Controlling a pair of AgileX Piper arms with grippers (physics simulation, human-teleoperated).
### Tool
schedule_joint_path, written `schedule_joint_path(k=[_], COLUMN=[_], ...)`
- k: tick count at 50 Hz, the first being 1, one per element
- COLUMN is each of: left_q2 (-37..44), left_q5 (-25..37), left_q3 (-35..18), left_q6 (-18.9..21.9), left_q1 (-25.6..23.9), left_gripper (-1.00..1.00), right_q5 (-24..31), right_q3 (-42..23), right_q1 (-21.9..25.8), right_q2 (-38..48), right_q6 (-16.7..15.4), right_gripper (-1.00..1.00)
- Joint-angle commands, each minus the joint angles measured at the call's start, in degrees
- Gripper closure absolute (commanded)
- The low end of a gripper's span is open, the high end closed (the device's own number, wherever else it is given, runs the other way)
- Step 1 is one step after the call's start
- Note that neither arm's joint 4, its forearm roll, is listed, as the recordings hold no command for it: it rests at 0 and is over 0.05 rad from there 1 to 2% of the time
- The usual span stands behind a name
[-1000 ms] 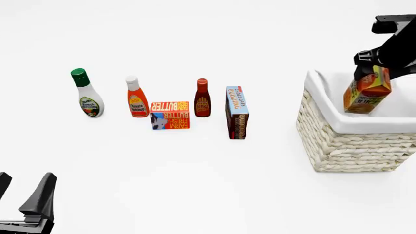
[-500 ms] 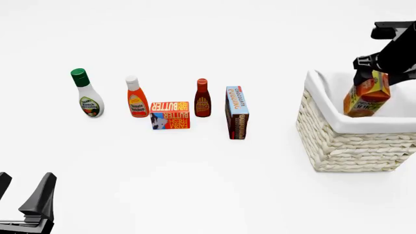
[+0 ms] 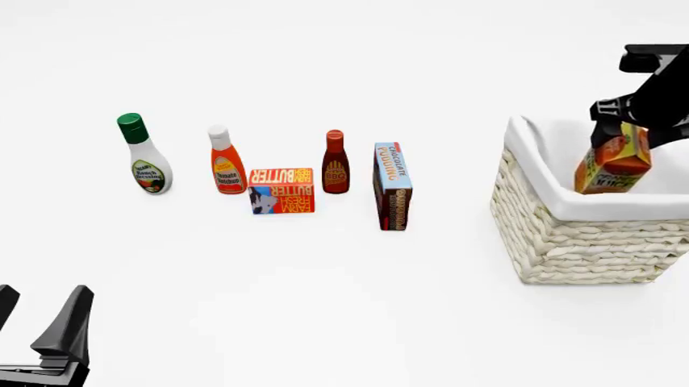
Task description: Pick the orange juice and place it in the basket.
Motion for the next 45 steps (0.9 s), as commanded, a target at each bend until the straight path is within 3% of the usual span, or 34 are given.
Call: schedule_joint_path(k=[1,18,33,34,45], left_q2=[0.0,0.0,0.0,0.0,0.0], left_q5=[0.0,0.0,0.0,0.0,0.0], left_q3=[0.0,0.0,0.0,0.0,0.0], left_q6=[0.0,0.0,0.0,0.0,0.0], left_q1=[0.0,0.0,0.0,0.0,0.0], left_gripper=[-1.0,-1.0,-1.0,-1.0,-1.0], right_q5=[0.0,0.0,0.0,0.0,0.0], right_q3=[-0.6,-0.6,-0.3,-0.2,0.0], right_q1=[-0.2,0.4,-0.3,-0.2,-0.9], right_q2=[0.8,2.4,2.6,2.6,2.7], right_q6=[1.4,2.7,1.9,2.5,1.6], right_gripper=[1.0,1.0,1.0,-1.0,-1.0])
